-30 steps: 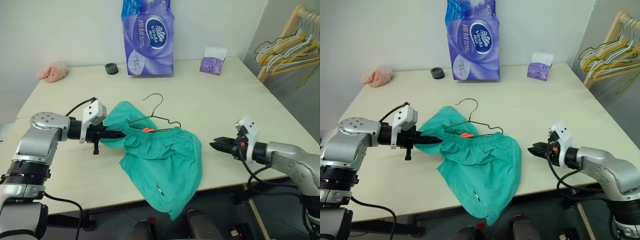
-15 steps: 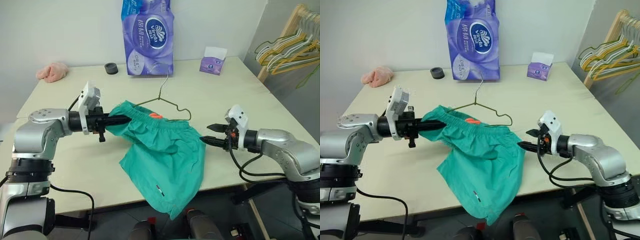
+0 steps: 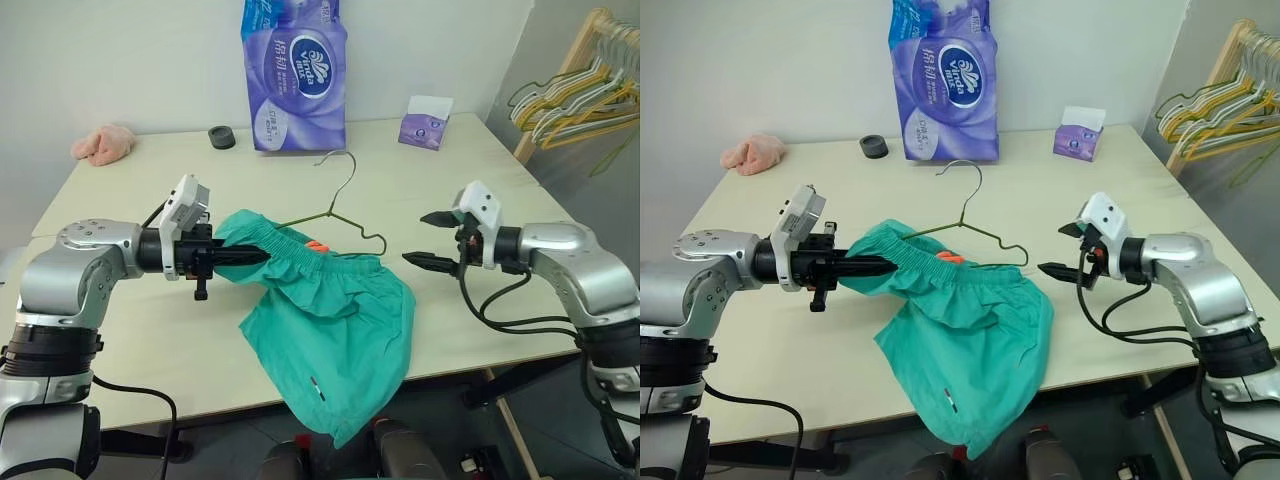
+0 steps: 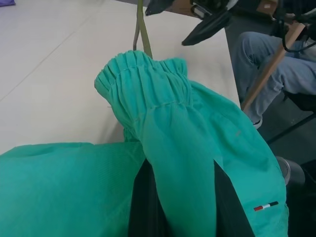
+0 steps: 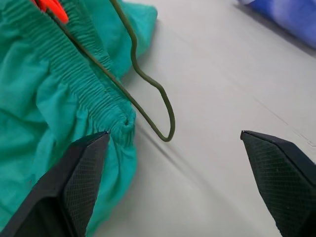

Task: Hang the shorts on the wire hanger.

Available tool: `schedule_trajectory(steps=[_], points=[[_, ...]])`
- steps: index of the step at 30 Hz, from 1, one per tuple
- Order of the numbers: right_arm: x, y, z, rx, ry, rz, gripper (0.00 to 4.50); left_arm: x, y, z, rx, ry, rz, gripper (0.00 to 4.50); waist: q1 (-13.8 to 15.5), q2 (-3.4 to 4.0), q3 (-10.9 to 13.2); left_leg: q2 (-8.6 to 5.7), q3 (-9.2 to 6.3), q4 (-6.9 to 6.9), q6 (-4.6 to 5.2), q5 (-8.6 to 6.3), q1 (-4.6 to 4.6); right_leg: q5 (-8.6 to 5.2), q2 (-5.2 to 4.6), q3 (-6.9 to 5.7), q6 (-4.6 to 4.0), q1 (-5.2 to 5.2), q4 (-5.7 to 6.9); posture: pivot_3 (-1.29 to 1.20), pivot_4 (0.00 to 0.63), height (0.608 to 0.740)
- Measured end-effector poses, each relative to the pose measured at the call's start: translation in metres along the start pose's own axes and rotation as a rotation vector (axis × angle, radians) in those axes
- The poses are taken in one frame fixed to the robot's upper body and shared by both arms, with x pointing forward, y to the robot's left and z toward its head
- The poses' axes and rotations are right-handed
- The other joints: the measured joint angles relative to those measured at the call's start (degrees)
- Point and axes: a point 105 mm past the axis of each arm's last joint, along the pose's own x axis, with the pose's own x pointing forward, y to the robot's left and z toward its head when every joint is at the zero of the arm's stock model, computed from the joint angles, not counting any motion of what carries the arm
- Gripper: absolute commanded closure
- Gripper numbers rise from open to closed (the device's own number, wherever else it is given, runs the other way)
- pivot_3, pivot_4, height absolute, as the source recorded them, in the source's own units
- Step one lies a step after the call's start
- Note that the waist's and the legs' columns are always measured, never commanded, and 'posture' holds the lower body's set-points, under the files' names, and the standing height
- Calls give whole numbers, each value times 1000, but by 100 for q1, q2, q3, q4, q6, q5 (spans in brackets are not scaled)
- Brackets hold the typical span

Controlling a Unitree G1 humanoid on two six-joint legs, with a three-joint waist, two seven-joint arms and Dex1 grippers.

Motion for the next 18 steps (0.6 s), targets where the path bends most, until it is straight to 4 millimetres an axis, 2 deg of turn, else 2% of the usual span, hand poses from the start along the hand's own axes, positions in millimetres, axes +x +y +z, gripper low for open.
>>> schedule_trajectory(steps=[5, 8, 11, 14, 16, 17, 18], points=[[26, -8, 12, -72, 1, 68, 24, 4, -5, 3, 22, 7, -28, 4500, -56, 0, 0, 0, -3, -1, -1, 0, -1, 1, -1, 1, -1, -1, 1, -161, 54, 740], [34, -5, 9, -93, 37, 157, 24, 4, -6, 3, 22, 7, -32, 4500, -56, 0, -1, -1, -9, 0, -2, 1, -4, 1, -4, 1, -1, -1, -1, -158, 52, 740], [41, 0, 0, -80, 73, 215, 577, 5, -7, 4, 24, 2, -38, 4500, -58, -1, -1, -1, -9, 0, -3, 1, -3, 1, -6, 1, -1, -1, 1, -148, 51, 740], [45, 5, -4, -50, 78, 258, 1651, 6, -9, 5, 31, 3, -45, 4500, -62, -1, -1, -1, -11, 0, -4, 1, -4, 1, -7, 2, -1, -3, 1, -151, 52, 740], [46, 6, -2, -35, 68, 270, 1821, 7, -10, 4, 35, 4, -49, 4500, -65, -1, -1, -1, -11, 0, -4, 1, -4, 1, -8, 3, -2, -3, 2, -152, 53, 740], [47, 6, -1, -24, 62, 272, 2312, 7, -10, 4, 35, 5, -49, 4500, -69, 0, -2, -1, -11, 0, -4, 2, -4, 1, -8, 3, -2, -3, 3, -152, 53, 740], [47, 7, 0, -15, 58, 273, 2367, 7, -11, 3, 36, 6, -49, 4500, -72, 0, -2, -1, -13, 0, -4, 1, -4, 1, -8, 3, -2, -3, 3, -156, 54, 740]])
